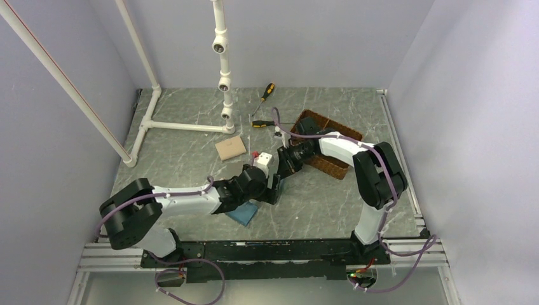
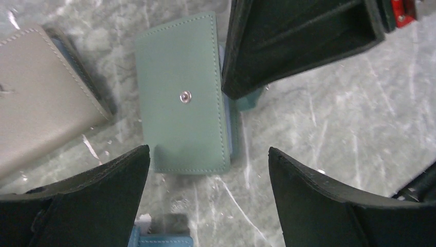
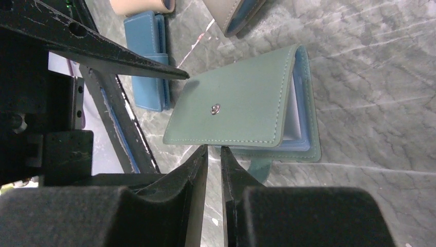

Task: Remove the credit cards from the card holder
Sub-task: Open the card holder at the center of the board.

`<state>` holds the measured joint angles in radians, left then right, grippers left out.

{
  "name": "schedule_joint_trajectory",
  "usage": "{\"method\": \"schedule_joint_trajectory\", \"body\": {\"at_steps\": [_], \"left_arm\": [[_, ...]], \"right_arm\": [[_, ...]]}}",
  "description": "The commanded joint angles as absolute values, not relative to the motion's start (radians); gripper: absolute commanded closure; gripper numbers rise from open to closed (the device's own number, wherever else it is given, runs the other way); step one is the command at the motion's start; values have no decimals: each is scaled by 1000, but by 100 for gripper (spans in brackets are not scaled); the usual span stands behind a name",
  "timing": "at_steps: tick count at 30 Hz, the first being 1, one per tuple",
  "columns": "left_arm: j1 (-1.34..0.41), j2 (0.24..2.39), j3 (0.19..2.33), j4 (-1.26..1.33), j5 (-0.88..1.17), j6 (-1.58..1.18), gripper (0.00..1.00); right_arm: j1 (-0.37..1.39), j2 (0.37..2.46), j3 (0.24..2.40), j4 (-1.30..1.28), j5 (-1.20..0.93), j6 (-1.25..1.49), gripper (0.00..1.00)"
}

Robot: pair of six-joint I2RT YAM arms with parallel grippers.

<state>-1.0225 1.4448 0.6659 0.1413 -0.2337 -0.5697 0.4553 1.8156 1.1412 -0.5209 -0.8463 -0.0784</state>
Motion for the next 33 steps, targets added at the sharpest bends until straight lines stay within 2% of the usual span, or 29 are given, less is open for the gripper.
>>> {"method": "schedule_joint_trajectory", "body": {"at_steps": [1,3,4,9,10,12,14,17,21,26,33], "left_arm": [[-1032,1506,764,36,-381,-536,10],[-1032,1536,799,-11,-423,-546,12],[-1032,1547,811,-29,-432,-542,15],[-1032,1601,853,-72,-479,-545,46],[-1032,1610,861,-82,-483,-549,56],[-1032,1617,874,-100,-484,-571,84],[-1031,1612,877,-111,-467,-592,99],[-1012,1585,856,-108,-407,-656,100],[-921,1514,725,19,-213,-812,100],[-843,1446,569,179,-92,-971,100],[-813,1470,500,294,-12,-1095,100]], "right_arm": [[461,1835,1196,-500,-886,-60,82],[464,1850,1204,-506,-884,-62,82],[465,1853,1207,-507,-883,-63,82],[466,1841,1205,-513,-871,-79,82],[467,1834,1207,-517,-864,-90,82],[466,1818,1212,-531,-855,-118,81],[461,1799,1217,-551,-853,-156,80],[454,1770,1228,-611,-876,-251,78],[444,1733,1230,-671,-888,-361,74],[443,1732,1211,-655,-777,-349,74],[480,1769,1205,-623,-691,-302,76]]}}
